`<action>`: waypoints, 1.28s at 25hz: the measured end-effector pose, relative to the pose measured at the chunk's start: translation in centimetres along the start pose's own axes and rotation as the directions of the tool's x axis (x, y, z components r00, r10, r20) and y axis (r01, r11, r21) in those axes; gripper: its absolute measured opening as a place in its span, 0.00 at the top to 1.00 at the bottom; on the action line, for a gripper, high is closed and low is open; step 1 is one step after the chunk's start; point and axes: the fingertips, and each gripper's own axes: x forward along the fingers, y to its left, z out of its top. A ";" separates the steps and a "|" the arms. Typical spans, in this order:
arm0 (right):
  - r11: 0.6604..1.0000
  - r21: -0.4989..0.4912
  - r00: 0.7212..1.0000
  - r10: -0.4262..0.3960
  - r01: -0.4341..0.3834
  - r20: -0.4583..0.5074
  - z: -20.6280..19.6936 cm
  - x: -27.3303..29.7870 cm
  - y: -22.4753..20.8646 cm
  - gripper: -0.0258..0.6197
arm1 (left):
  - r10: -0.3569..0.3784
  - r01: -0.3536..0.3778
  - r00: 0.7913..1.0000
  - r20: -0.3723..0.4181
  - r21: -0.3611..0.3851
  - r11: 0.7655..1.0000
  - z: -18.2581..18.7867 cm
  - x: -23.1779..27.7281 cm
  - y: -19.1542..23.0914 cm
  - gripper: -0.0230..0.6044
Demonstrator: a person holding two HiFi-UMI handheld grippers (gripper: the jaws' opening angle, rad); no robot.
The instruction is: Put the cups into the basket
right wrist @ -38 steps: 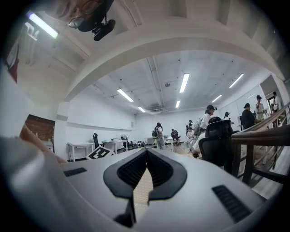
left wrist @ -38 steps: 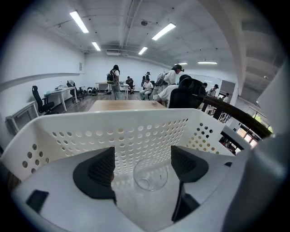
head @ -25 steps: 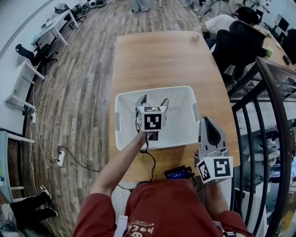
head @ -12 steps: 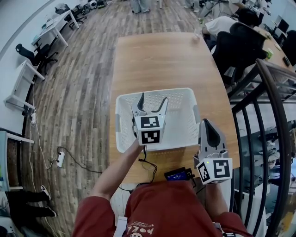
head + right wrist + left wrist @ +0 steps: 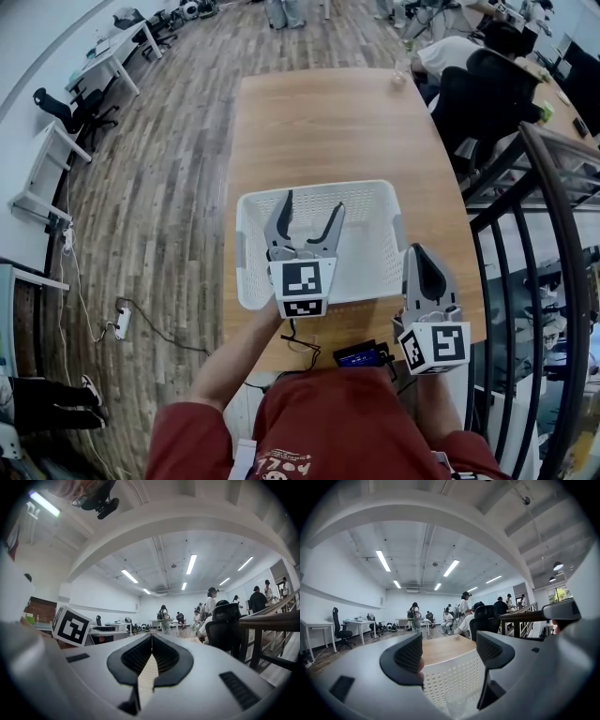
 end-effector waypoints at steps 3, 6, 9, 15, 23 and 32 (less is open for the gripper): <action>1.000 0.003 1.000 -0.002 0.002 -0.003 0.1 0.0 0.1 0.94 | 0.037 -0.036 0.998 0.048 -0.004 0.999 0.9 -0.9 0.6 0.49; 1.000 0.010 1.000 -0.008 0.008 -0.006 0.1 -0.1 0.0 0.94 | 0.063 -0.064 0.992 0.105 0.012 0.998 2.2 -2.2 0.7 0.55; 1.000 0.000 1.000 -0.003 0.003 -0.005 0.1 0.0 0.1 0.94 | 0.058 -0.060 0.990 0.127 0.011 0.998 3.1 -3.4 0.5 0.59; 1.000 0.006 1.000 -0.013 0.013 -0.016 -0.2 0.1 0.3 0.94 | 0.070 -0.063 0.988 0.140 -0.057 0.996 3.3 -5.8 1.4 0.69; 1.000 -0.009 1.000 0.004 -0.004 -0.001 -0.1 0.2 0.6 0.94 | 0.139 -0.129 0.981 0.136 -0.077 0.989 2.9 -9.2 4.2 0.84; 1.000 -0.011 1.000 0.018 -0.018 -0.002 -0.1 0.3 1.1 0.94 | 0.184 -0.169 0.974 0.132 -0.119 0.978 2.8 -12.8 5.2 0.94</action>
